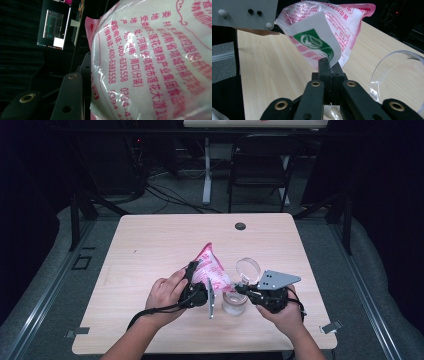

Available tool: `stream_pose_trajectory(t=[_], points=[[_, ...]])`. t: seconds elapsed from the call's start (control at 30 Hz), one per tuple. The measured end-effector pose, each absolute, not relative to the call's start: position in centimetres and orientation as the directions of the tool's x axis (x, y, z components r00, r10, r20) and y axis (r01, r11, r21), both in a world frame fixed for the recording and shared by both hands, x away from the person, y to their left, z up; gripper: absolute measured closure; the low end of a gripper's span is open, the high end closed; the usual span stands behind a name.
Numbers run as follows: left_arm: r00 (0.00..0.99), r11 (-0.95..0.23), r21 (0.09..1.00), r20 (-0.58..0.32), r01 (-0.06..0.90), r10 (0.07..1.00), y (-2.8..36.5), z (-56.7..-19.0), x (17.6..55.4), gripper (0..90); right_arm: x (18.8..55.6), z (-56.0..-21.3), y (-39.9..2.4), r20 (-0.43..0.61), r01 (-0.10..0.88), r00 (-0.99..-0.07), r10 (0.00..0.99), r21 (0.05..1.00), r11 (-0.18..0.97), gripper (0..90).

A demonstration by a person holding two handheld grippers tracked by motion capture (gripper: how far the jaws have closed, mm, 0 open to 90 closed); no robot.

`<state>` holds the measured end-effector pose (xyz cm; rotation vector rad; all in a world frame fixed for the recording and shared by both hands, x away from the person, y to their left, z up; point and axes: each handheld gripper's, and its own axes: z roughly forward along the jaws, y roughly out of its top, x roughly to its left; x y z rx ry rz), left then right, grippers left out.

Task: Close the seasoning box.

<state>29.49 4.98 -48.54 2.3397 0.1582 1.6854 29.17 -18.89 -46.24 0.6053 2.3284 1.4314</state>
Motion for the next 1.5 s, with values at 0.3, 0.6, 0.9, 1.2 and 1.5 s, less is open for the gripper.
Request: stream_pose_trajectory(t=[0.3, 0.6, 0.9, 1.2, 1.5], points=[[0.32, -0.962, 0.266, 0.918, -0.063, 0.233, 4.83, -48.45, 29.46, 60.2, 29.25, -46.26, -18.99, -0.067, 0.179, -0.85, 0.523, 0.896, 0.406, 90.0], [0.318, -0.964, 0.258, 0.921, -0.07, 0.223, 4.55, -48.37, 29.43, 60.5, 29.33, -46.38, -19.17, -0.067, 0.184, -0.846, 0.53, 0.895, 0.407, 90.0], [0.314, -0.966, 0.246, 0.926, -0.078, 0.211, 4.44, -48.38, 29.37, 60.6, 29.45, -46.59, -19.2, -0.064, 0.189, -0.844, 0.532, 0.893, 0.408, 90.0], [0.311, -0.968, 0.239, 0.928, -0.078, 0.204, 4.43, -48.36, 29.35, 60.8, 29.52, -46.73, -19.18, -0.061, 0.194, -0.845, 0.531, 0.891, 0.411, 90.0], [0.309, -0.967, 0.24, 0.929, -0.085, 0.204, 4.45, -48.29, 29.37, 61.7, 29.56, -46.87, -19.13, -0.057, 0.197, -0.844, 0.534, 0.892, 0.407, 90.0]])
